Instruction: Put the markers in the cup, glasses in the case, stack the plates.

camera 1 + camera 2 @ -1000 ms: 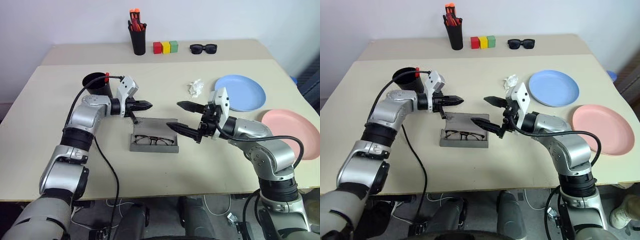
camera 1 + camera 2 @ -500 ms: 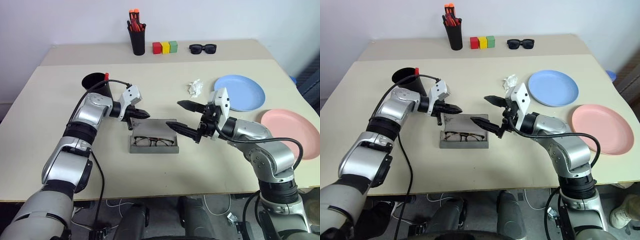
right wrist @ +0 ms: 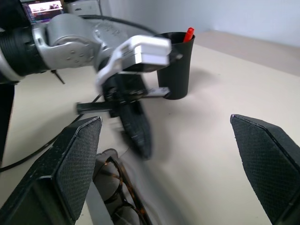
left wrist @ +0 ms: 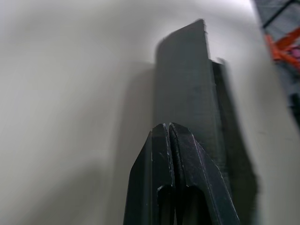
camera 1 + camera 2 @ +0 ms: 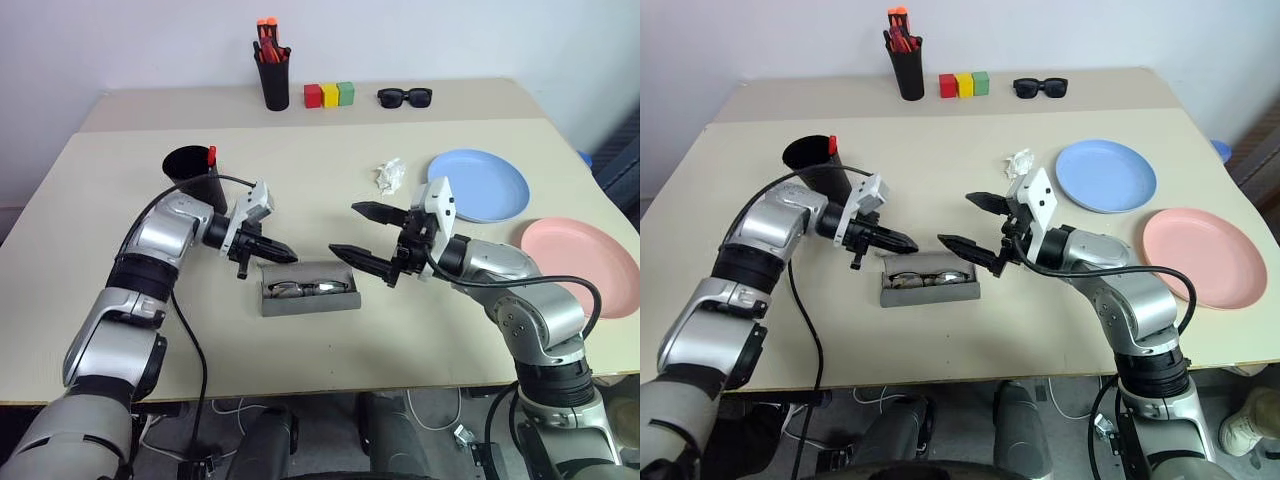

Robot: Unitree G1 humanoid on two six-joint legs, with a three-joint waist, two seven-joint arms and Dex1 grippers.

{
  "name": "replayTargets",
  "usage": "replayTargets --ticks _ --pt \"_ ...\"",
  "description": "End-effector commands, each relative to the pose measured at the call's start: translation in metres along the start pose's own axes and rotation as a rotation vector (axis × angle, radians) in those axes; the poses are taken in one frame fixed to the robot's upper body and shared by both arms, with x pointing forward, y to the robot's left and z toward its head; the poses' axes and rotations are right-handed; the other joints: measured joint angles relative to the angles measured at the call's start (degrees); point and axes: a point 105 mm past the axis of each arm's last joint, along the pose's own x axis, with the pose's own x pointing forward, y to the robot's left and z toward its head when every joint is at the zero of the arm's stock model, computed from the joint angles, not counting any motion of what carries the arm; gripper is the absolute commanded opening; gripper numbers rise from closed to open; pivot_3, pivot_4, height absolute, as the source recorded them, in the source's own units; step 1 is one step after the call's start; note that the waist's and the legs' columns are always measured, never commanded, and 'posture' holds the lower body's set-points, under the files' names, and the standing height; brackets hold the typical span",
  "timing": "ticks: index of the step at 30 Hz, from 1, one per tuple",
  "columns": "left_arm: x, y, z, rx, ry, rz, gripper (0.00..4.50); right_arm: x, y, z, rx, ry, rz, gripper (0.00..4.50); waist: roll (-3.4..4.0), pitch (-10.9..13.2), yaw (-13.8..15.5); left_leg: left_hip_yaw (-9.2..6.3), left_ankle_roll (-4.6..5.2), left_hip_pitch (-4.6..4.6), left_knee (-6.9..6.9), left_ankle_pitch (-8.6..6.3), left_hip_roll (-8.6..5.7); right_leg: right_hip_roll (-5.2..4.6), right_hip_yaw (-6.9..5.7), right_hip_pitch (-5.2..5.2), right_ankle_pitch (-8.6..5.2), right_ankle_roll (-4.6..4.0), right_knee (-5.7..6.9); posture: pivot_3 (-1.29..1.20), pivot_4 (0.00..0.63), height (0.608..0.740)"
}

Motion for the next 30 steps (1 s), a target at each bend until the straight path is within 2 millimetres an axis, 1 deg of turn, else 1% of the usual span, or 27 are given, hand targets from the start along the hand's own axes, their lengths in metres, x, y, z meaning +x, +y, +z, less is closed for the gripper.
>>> replayTargets --ticks 1,4,5,8,10,12,19,22,30 --pt "0.002 -0.012 0.006 0.033 0.001 -0.036 0.03 -0.001 -0.002 0.011 -0.048 -0.026 -0.007 4.5 0.0 0.0 0.0 0.0 0.0 0.01 0.0 0.0 0.0 0.0 0.0 0.0 0.0 0.0 0.0 0.0 0.15 0.74" --pt "0.008 -0.016 0.005 0.042 0.002 -0.03 0.03 -0.001 -0.003 0.011 -0.051 -0.023 -0.011 4.5 0.0 0.0 0.1 0.0 0.0 0.01 0.02 0.0 0.0 0.0 0.0 0.0 0.0 0.0 0.02 0.0 0.15 0.74" --pt "0.009 -0.014 0.006 0.033 -0.01 -0.011 0.03 -0.001 -0.004 0.011 -0.052 -0.022 -0.015 4.5 0.0 0.0 0.1 0.0 0.0 0.01 0.02 0.0 0.0 0.0 0.01 0.0 0.0 0.0 0.03 0.0 0.15 0.74" --pt "0.009 -0.015 0.011 0.02 -0.035 -0.005 0.03 -0.002 -0.005 0.01 -0.056 -0.02 -0.025 4.5 0.0 0.0 0.2 -0.01 0.0 0.01 0.04 0.0 0.0 0.0 0.0 0.0 0.0 0.0 0.05 0.0 0.15 0.74" --pt "0.007 -0.022 0.011 0.048 -0.033 -0.036 0.03 -0.003 -0.008 0.011 -0.063 -0.017 -0.035 4.5 0.0 0.0 0.1 -0.01 0.0 0.01 0.04 0.0 0.0 0.0 0.0 0.0 0.0 -0.01 0.06 0.0 0.15 0.74" --pt "0.007 -0.026 0.008 0.055 -0.016 -0.052 0.03 -0.003 -0.009 0.011 -0.067 -0.016 -0.038 4.5 0.0 0.0 0.0 0.0 0.0 0.02 0.02 0.0 0.0 0.0 0.01 0.0 0.0 -0.01 0.05 0.0 0.15 0.74" --pt "0.017 -0.025 -0.002 0.08 0.022 -0.031 0.03 -0.001 -0.01 0.01 -0.076 -0.015 -0.04 4.5 0.01 0.0 0.2 0.0 0.0 0.02 0.04 0.0 0.0 -0.01 0.01 0.0 0.0 -0.01 0.06 0.0 0.15 0.74" --pt "0.02 -0.028 -0.007 0.079 0.033 -0.04 0.03 -0.001 -0.011 0.011 -0.084 -0.013 -0.048 4.5 0.01 0.0 0.2 0.0 0.0 0.03 0.04 0.0 0.0 -0.01 0.01 0.0 0.0 -0.01 0.06 0.0 0.15 0.74" --pt "0.021 -0.026 -0.008 0.09 0.04 -0.022 0.03 -0.001 -0.012 0.01 -0.088 -0.013 -0.061 4.5 0.01 0.0 0.2 0.0 0.0 0.05 0.04 0.0 0.0 -0.01 0.01 0.02 0.0 -0.01 0.07 0.0 0.15 0.74"
